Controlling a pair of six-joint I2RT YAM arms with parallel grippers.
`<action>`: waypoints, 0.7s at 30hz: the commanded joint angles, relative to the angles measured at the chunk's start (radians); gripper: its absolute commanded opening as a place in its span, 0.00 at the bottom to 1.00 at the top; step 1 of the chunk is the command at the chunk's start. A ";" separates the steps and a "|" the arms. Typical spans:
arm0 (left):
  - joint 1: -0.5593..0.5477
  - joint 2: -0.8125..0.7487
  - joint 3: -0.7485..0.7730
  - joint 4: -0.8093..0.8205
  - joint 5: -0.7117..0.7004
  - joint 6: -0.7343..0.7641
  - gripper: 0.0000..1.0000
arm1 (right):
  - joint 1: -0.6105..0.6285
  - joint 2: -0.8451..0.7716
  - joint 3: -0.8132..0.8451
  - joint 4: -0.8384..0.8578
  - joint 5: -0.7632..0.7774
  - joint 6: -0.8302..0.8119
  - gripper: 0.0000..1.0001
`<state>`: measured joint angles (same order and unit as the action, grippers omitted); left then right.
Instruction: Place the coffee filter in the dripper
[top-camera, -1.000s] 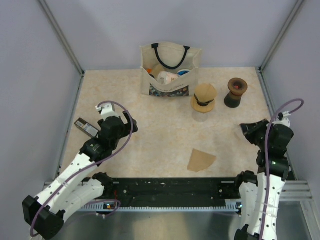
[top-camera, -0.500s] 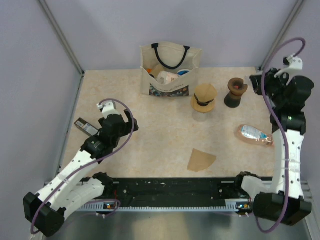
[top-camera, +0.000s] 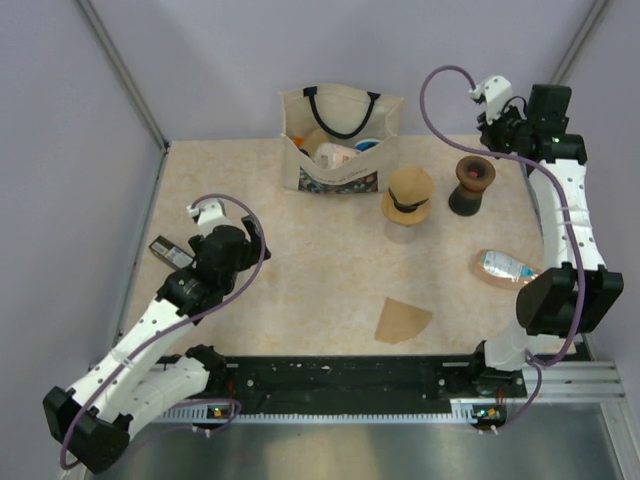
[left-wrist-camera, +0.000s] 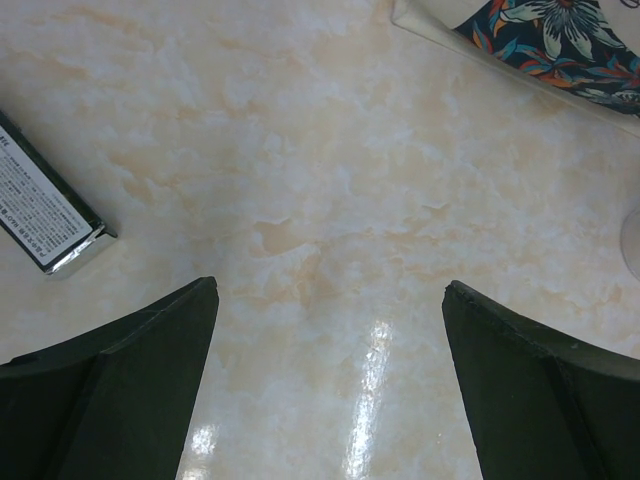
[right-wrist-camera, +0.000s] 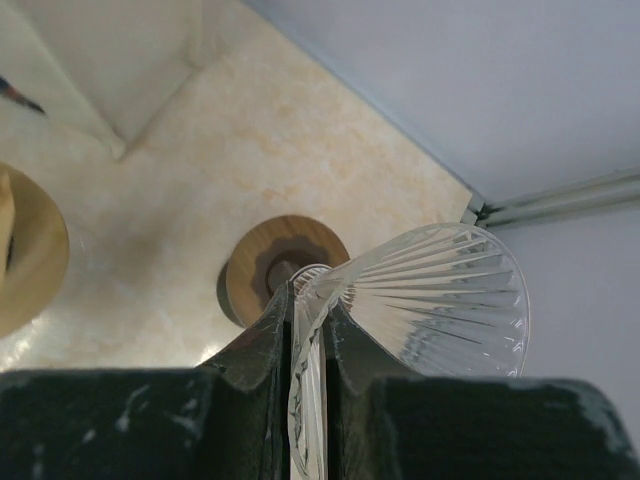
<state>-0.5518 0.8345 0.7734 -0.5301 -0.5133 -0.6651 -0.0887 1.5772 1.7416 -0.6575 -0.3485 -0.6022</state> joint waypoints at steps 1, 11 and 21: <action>0.003 0.017 0.058 -0.027 -0.048 -0.013 0.99 | 0.018 0.035 0.023 -0.113 0.010 -0.304 0.00; 0.001 0.058 0.092 -0.037 -0.063 0.009 0.99 | 0.030 0.121 0.007 -0.100 0.009 -0.419 0.00; 0.003 0.069 0.101 -0.047 -0.076 0.022 0.99 | 0.030 0.145 -0.030 -0.090 -0.049 -0.464 0.00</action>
<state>-0.5518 0.8932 0.8330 -0.5877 -0.5701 -0.6586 -0.0696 1.7309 1.7149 -0.8001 -0.3485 -1.0336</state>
